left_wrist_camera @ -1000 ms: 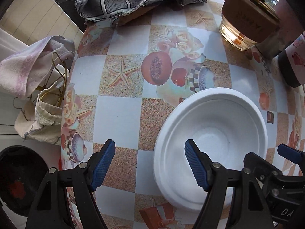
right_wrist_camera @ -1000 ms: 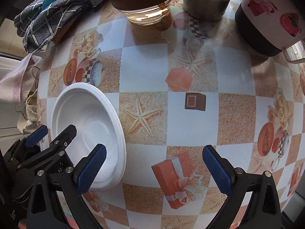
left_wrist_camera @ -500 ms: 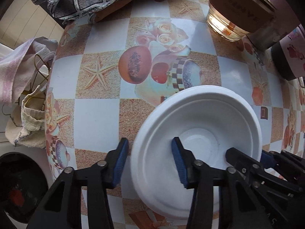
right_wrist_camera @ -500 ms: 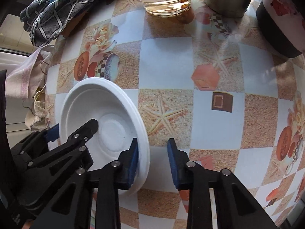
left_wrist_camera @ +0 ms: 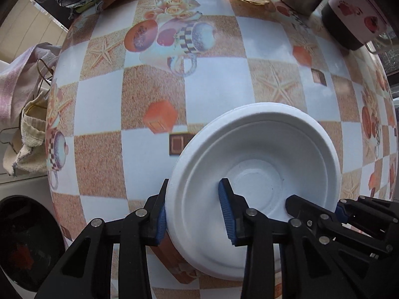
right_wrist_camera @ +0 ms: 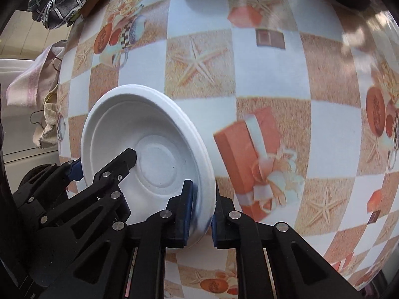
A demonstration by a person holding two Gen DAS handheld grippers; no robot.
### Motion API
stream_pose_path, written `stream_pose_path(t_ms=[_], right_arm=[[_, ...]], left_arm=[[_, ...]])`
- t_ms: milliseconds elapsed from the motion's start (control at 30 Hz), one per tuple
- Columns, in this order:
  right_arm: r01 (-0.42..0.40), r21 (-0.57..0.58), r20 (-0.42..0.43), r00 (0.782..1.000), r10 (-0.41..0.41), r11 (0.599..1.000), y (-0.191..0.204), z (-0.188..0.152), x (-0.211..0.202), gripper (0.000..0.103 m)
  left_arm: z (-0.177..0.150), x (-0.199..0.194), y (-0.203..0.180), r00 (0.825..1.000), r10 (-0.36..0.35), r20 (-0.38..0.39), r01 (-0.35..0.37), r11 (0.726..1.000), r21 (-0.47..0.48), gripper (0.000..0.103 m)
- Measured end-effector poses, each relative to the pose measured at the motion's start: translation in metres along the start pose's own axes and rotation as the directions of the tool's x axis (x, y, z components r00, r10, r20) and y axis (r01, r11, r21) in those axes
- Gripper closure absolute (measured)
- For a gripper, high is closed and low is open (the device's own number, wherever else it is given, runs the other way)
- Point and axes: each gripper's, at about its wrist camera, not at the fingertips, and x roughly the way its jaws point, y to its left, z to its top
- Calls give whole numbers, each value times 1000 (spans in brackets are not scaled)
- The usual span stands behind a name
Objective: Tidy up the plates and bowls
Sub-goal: 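Lift the third bowl with both grippers and carry it over the bowl stack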
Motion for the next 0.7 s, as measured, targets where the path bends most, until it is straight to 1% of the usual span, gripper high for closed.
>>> stream_pose_path(t_ms=[133, 233, 400, 533, 700], right_arm=[[15, 7, -26, 1000, -15, 1000, -7, -39, 5, 89], [12, 18, -50, 999, -11, 1000, -12, -73, 11, 89], [-3, 36, -104, 995, 7, 999, -18, -127, 24, 88], [17, 27, -124, 992, -13, 999, -18, -163, 30, 87], [31, 41, -147, 989, -25, 999, -24, -200, 30, 86]], left_arm=[[-44, 2, -17, 1000, -11, -23, 11, 1000, 2, 63], [-77, 3, -27, 999, -13, -34, 13, 1000, 2, 63], [-128, 4, -46, 997, -3, -74, 5, 999, 39, 63], [-162, 6, -60, 993, -11, -113, 20, 996, 81, 63], [-192, 8, -77, 988, -19, -152, 40, 990, 136, 63]])
